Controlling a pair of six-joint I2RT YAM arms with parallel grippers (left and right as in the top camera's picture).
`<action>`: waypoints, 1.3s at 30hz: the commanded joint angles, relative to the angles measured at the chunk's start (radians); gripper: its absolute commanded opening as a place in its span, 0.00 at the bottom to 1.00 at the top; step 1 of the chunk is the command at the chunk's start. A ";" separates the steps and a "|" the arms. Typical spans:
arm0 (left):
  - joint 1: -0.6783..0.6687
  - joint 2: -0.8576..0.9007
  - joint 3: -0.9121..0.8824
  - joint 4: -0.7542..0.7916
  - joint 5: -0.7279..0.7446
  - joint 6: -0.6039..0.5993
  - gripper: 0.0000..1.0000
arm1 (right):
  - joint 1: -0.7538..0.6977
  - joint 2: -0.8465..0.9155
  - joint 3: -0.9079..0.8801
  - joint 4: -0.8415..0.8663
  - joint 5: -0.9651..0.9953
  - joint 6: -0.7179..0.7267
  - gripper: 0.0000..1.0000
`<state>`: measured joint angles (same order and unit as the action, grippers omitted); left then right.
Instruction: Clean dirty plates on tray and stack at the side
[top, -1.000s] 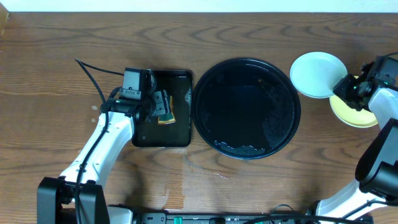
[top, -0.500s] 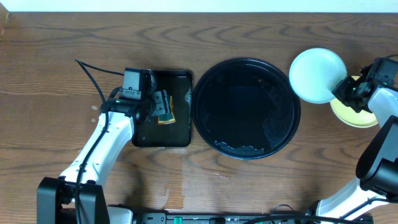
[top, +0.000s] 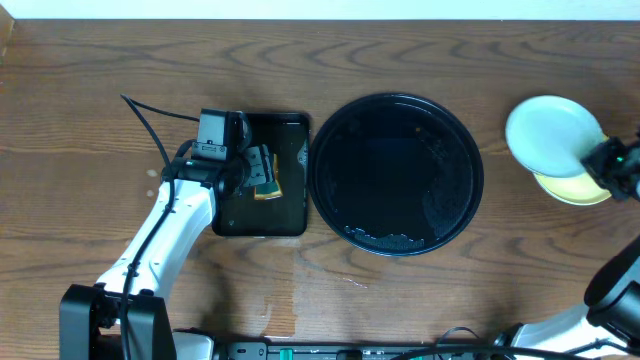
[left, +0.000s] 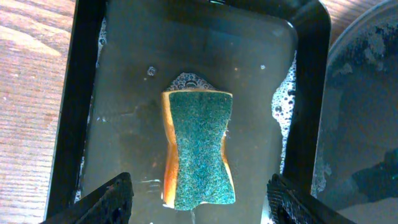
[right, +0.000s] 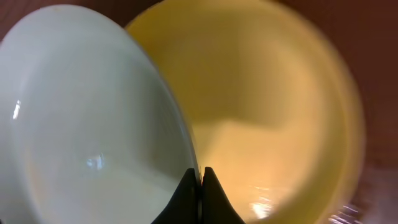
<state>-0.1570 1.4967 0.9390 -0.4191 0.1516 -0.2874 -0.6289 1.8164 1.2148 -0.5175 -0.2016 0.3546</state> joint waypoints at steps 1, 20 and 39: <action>0.006 0.000 0.000 -0.003 0.004 0.002 0.70 | -0.043 -0.017 0.000 -0.026 0.041 0.004 0.01; 0.006 0.000 0.000 -0.003 0.004 0.002 0.70 | 0.030 -0.017 0.000 -0.037 -0.182 -0.158 0.34; 0.013 -0.032 0.022 -0.260 -0.187 0.040 0.79 | 0.552 -0.067 0.027 -0.156 0.100 -0.389 0.94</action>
<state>-0.1505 1.4956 0.9394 -0.6495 -0.0071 -0.2573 -0.1051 1.8050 1.2186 -0.6594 -0.1696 -0.0200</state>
